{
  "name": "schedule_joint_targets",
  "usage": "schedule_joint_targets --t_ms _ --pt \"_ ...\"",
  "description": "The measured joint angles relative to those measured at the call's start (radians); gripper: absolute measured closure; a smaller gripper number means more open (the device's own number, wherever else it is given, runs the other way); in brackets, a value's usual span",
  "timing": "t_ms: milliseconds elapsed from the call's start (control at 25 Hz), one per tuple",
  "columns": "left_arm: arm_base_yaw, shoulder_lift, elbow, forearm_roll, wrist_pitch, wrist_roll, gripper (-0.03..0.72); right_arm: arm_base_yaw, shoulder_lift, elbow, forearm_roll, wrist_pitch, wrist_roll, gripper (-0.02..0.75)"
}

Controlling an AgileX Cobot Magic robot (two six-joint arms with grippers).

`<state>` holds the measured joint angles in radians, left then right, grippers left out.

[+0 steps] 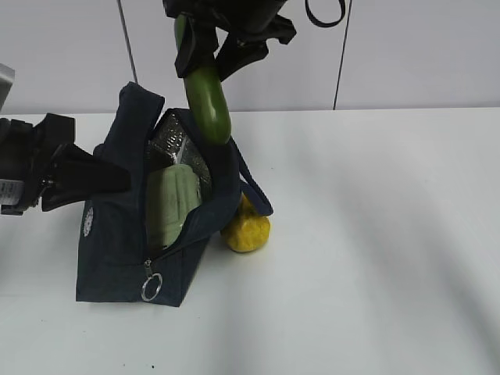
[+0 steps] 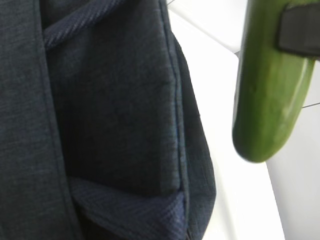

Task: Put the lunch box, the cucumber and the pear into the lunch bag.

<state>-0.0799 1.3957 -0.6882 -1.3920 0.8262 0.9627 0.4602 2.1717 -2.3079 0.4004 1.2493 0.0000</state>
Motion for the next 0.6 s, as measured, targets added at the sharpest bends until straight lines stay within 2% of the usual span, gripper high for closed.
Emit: schedule_joint_targets --t_ms 160,440,600 --pt "0.0 0.0 0.0 0.0 -0.002 0.0 0.707 0.0 0.0 0.054 0.035 0.0 0.0 0.36" --pt "0.0 0.0 0.0 -0.004 -0.002 0.0 0.707 0.003 0.071 0.099 0.232 0.001 -0.041 0.36" --pt "0.0 0.0 0.0 -0.004 -0.002 0.0 0.707 0.002 0.126 0.103 0.253 -0.002 -0.043 0.36"
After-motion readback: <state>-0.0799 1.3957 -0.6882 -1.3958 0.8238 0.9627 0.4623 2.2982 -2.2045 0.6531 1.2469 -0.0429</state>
